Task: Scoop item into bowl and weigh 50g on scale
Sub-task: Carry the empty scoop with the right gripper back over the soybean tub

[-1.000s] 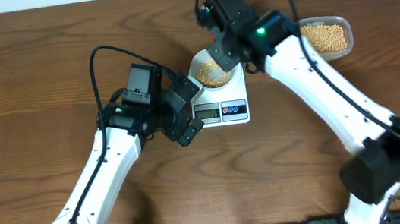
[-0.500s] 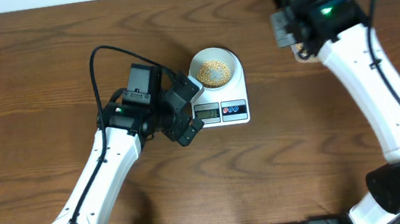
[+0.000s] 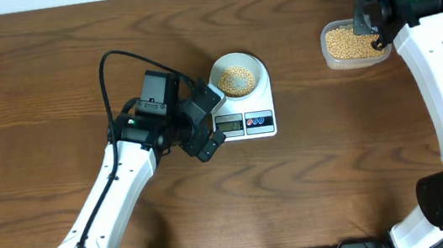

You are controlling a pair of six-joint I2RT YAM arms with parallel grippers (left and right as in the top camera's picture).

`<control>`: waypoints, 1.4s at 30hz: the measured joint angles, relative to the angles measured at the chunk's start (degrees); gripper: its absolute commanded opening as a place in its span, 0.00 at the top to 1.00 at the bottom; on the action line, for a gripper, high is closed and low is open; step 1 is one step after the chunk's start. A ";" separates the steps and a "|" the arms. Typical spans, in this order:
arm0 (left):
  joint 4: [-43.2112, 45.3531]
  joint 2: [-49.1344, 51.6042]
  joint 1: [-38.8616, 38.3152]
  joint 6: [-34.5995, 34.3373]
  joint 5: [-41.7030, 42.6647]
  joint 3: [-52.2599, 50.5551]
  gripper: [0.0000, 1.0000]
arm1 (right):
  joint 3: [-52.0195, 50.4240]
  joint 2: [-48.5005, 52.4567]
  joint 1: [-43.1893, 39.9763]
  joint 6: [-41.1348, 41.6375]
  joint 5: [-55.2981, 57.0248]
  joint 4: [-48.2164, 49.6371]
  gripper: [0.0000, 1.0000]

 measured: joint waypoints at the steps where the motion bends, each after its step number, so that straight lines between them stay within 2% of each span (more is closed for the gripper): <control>1: 0.02 0.00 0.00 -0.02 -0.02 0.00 0.02 | -0.96 0.00 -0.04 0.04 -0.11 0.94 0.99; 10: 0.00 0.00 0.00 0.00 0.00 0.00 0.02 | -13.07 0.02 -0.07 0.13 -1.07 12.70 0.99; 20: -0.02 0.00 0.00 0.00 0.00 0.00 0.02 | -19.45 0.02 -0.07 0.13 -1.68 20.31 0.99; 42: 0.00 0.00 0.00 0.00 0.00 0.00 0.02 | -20.52 0.02 -0.07 1.38 -6.84 21.11 0.99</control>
